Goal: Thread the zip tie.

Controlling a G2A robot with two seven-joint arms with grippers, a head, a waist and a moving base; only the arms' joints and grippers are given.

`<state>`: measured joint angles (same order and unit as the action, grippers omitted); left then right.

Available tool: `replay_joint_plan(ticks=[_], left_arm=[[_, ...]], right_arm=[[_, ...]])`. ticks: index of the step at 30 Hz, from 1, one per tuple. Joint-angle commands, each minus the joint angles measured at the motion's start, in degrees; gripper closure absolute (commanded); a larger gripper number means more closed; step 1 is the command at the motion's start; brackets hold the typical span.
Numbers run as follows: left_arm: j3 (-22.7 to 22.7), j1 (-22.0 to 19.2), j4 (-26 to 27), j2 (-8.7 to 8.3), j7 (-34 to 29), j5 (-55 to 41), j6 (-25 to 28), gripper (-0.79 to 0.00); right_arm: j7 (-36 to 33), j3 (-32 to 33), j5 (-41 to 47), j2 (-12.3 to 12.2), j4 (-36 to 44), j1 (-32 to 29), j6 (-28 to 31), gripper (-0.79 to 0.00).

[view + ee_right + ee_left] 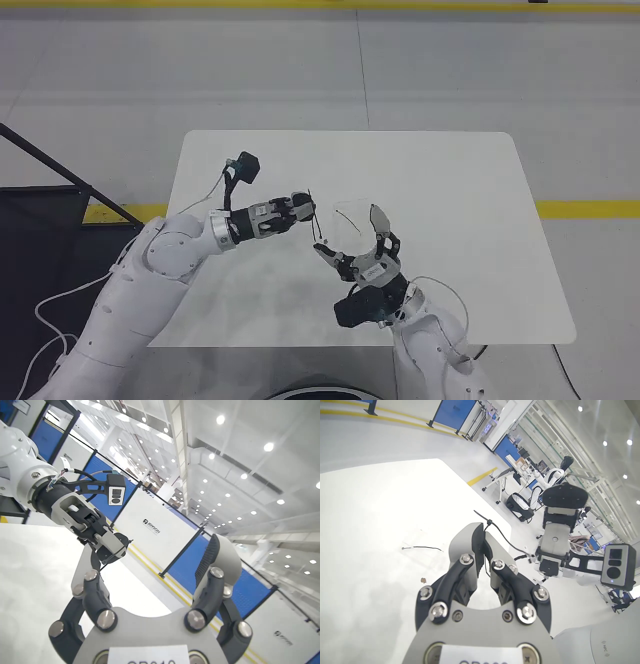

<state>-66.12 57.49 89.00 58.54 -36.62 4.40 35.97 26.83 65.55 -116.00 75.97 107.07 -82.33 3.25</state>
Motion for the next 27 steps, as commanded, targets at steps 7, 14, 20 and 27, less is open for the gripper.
replay_joint_plan(ticks=[7,14,20,27], left_arm=[[-0.22,-0.88,-1.49,0.03,-2.53,-4.31,1.33,0.000],[-0.17,-1.01,-1.98,0.27,-0.95,-4.80,0.06,0.000],[-0.22,-0.45,-1.76,0.83,4.58,-6.26,-7.42,0.000],[0.41,-0.75,-1.11,0.93,2.04,-6.49,-7.04,0.000]], right_arm=[[-7.40,6.75,10.79,-1.47,1.32,0.15,21.95,-0.785],[-7.40,6.75,10.79,-1.47,1.32,0.15,21.95,-0.785],[-4.68,3.77,-3.35,-1.81,4.02,-1.78,12.74,-0.785],[-3.04,2.31,-6.10,-1.96,4.24,-3.95,9.59,-0.785]])
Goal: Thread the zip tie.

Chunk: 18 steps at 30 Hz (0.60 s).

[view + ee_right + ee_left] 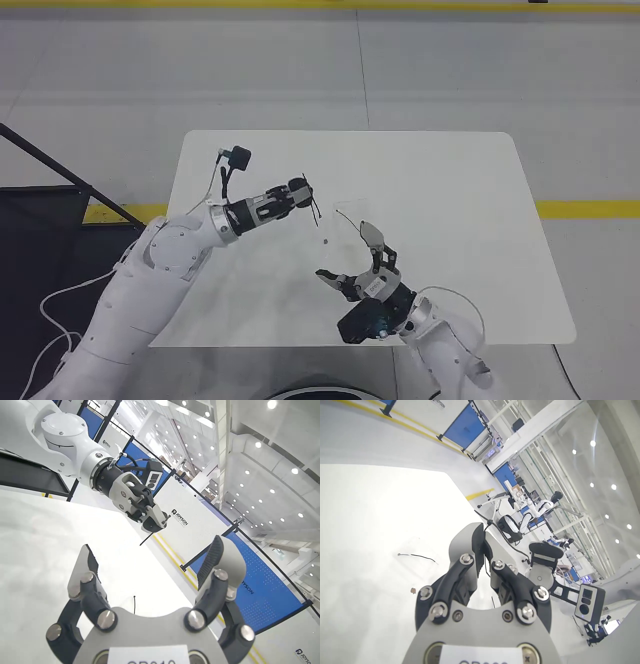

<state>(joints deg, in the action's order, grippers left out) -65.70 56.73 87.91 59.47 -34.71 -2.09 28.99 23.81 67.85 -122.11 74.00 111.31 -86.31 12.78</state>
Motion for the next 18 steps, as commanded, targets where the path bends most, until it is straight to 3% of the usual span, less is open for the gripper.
replay_joint_plan(ticks=[1,5,12,16,18], left_arm=[[-0.02,0.01,-0.02,0.00,0.13,0.00,-0.06,0.000],[-0.02,0.01,-0.02,0.00,0.13,0.00,-0.06,0.000],[-0.30,1.70,2.49,0.16,3.22,2.92,-0.45,0.000],[-0.06,2.15,3.12,0.34,4.44,4.63,-0.21,0.000],[0.00,2.22,3.22,0.42,4.70,5.05,0.30,0.000]], right_arm=[[-0.02,0.01,0.01,0.00,-0.01,0.03,0.06,-0.785],[-0.35,-0.06,0.06,0.01,-0.06,-0.01,-0.08,-0.785],[-8.55,-2.95,0.80,0.48,-1.53,2.38,1.02,-0.782],[-13.35,-5.74,0.95,1.14,-2.62,4.15,-1.47,-0.665],[-16.04,-6.96,0.94,1.51,-3.40,5.01,-3.25,-0.526]])
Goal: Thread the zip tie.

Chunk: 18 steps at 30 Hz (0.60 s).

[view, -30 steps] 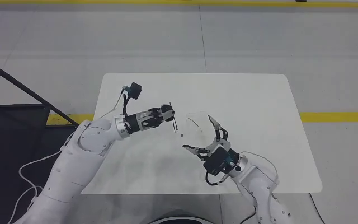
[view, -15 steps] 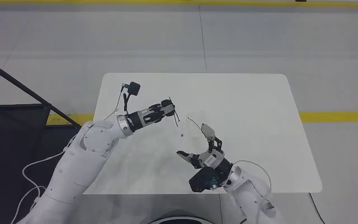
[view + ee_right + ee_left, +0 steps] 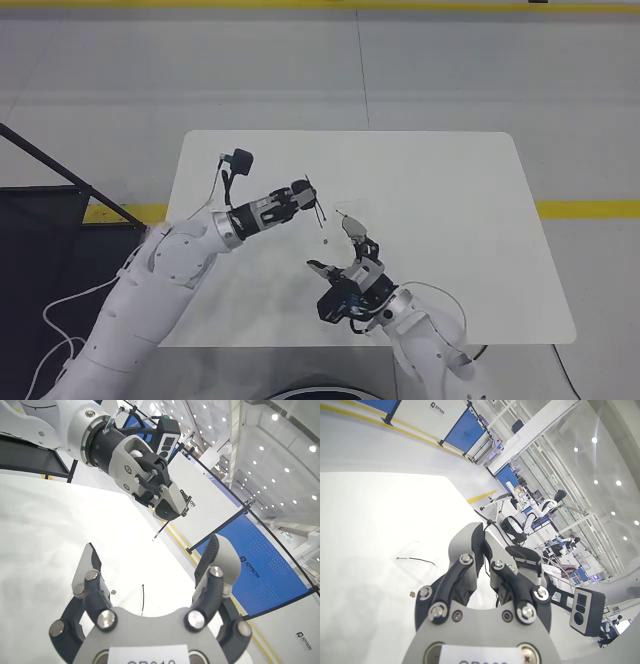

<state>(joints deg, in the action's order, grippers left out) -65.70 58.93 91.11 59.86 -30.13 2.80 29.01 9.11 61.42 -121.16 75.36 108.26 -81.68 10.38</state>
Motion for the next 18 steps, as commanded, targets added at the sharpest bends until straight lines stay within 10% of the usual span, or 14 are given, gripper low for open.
replay_joint_plan(ticks=[1,18], left_arm=[[0.01,0.08,0.01,0.06,0.18,0.44,0.58,0.000],[-0.14,1.09,0.28,0.46,0.65,2.45,2.56,0.000]], right_arm=[[-2.27,-1.16,0.25,0.33,-0.74,0.82,-1.34,-0.499],[-5.10,-2.67,5.42,1.24,-3.19,3.35,-3.25,-0.320]])
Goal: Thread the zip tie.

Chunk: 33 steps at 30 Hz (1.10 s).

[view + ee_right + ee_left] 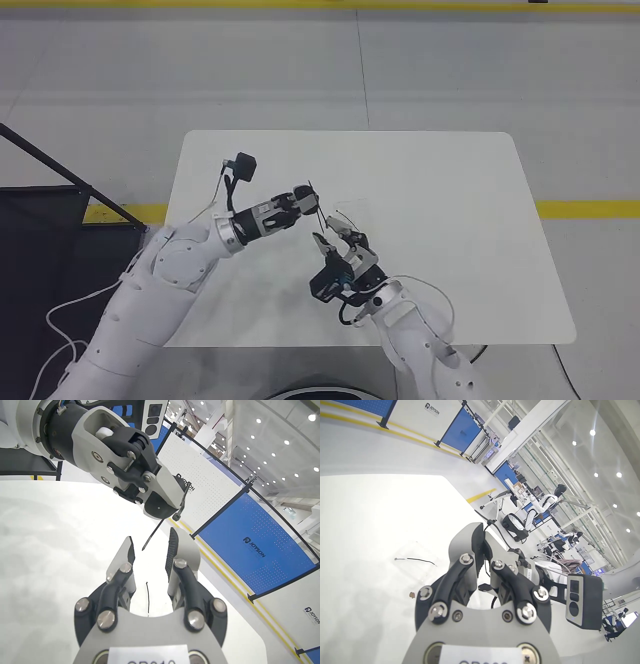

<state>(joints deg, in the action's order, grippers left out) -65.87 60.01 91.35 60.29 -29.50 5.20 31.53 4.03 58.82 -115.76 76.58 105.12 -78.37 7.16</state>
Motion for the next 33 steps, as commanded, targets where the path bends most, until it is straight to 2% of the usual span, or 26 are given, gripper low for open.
replay_joint_plan(ticks=[1,4,6,11,17,19,28,31,33], left_arm=[[0.05,0.03,0.04,0.06,0.04,0.10,0.07,0.000],[0.14,0.07,0.11,0.15,-0.11,0.22,0.19,0.000],[0.15,0.10,0.08,0.20,-0.14,0.27,0.30,0.000],[0.12,0.22,-0.02,0.31,-0.18,0.44,0.74,0.000],[-0.01,0.35,-0.06,0.42,-0.33,0.65,0.74,0.000],[-0.01,0.40,-0.02,0.46,-0.41,0.56,0.67,0.000],[-0.07,0.44,0.14,0.67,-0.49,0.72,0.46,0.000],[-0.13,0.44,0.17,0.72,-0.67,0.49,0.20,-0.296],[-0.19,0.43,0.17,0.74,-1.03,0.42,-0.11,-0.388]], right_arm=[[-0.04,-0.19,0.09,0.04,-0.11,0.09,-0.01,-0.311],[-0.38,-0.41,0.34,0.12,-0.30,0.24,-0.16,-0.296],[-0.55,-0.51,0.63,0.19,-0.37,0.27,-0.53,-0.234],[-0.49,-0.61,1.26,0.32,-0.59,0.28,-1.45,-0.135],[-0.52,-0.61,1.39,0.39,-0.57,0.19,-1.93,-0.071],[-0.61,-0.57,1.45,0.40,-0.52,0.10,-2.00,-0.003],[-0.51,-0.05,1.60,0.37,-0.26,-0.10,-2.08,0.000],[-0.19,0.44,1.79,0.33,-0.01,-0.41,-2.69,0.000],[0.25,0.82,1.97,0.29,0.23,-0.76,-3.16,0.000]])
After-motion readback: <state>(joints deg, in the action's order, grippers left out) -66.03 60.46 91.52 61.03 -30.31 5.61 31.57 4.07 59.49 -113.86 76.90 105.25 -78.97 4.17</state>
